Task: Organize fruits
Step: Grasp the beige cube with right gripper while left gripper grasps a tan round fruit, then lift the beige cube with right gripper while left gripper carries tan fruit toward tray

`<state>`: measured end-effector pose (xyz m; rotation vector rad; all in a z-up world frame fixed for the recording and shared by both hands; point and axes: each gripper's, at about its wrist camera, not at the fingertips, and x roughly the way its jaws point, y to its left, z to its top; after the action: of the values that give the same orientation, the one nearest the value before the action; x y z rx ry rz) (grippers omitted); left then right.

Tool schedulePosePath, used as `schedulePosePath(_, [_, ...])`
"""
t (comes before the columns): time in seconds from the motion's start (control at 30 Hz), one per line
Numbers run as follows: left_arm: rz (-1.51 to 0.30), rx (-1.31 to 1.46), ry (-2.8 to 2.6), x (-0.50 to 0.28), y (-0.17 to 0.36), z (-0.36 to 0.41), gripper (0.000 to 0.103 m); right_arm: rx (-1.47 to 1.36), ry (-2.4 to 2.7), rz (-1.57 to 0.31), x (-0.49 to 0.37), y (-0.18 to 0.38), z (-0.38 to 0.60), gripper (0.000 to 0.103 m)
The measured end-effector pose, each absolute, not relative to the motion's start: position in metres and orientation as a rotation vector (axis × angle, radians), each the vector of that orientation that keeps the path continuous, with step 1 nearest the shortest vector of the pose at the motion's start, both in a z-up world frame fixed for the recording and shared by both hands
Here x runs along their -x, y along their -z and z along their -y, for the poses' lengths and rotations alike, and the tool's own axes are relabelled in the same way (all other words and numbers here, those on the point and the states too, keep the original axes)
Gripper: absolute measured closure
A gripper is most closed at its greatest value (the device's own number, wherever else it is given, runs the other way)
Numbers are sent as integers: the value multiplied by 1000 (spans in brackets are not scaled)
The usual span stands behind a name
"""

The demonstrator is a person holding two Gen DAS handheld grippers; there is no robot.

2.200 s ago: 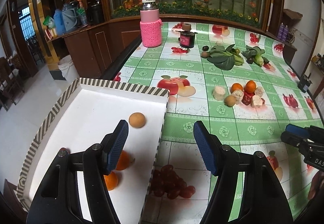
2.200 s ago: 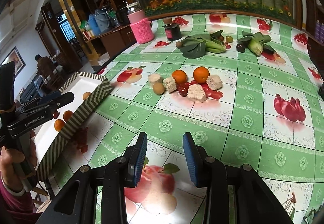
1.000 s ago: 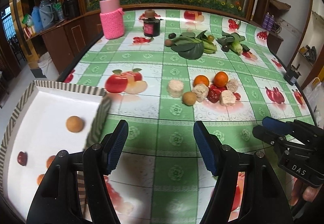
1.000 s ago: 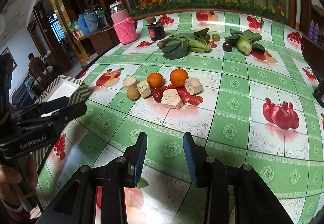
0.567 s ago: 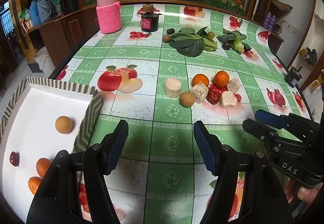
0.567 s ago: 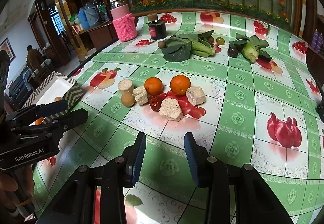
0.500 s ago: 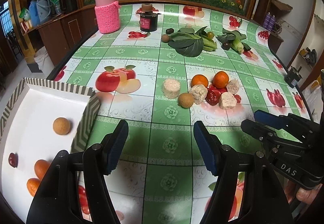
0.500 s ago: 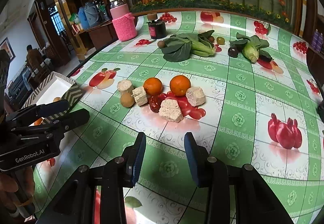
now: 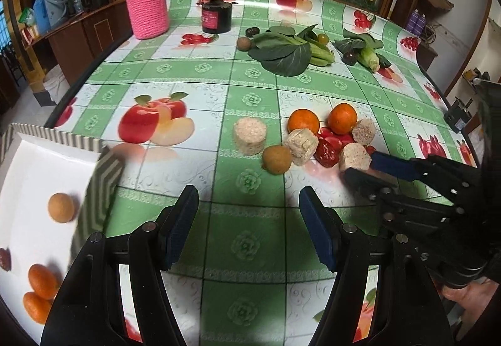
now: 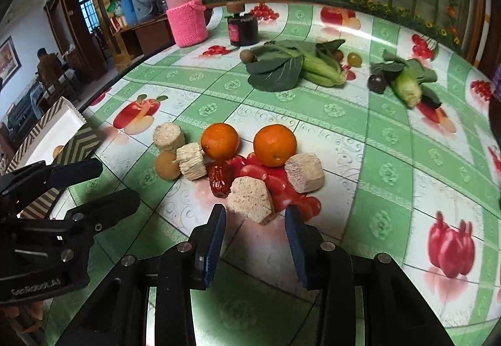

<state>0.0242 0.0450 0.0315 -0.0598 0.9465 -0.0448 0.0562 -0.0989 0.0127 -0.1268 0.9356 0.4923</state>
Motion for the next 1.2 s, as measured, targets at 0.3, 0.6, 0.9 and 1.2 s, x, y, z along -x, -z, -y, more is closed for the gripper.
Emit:
schedulePosePath(0.3, [-964, 32, 77, -48, -22, -30, 36, 10, -513, -911, -59, -15, 131, 71])
schedulePosePath(0.6, [-932, -8, 77, -60, -12, -31, 78, -36, -538, -913, -60, -18, 140, 71])
schedulePosePath(0.9, [-929, 46, 138, -35, -25, -40, 80, -47, -555, -917, -51, -23, 137, 71])
schedulePosePath(1.2, [-892, 57, 134, 12, -47, -58, 80, 17, -548, -876, -9, -36, 116, 71])
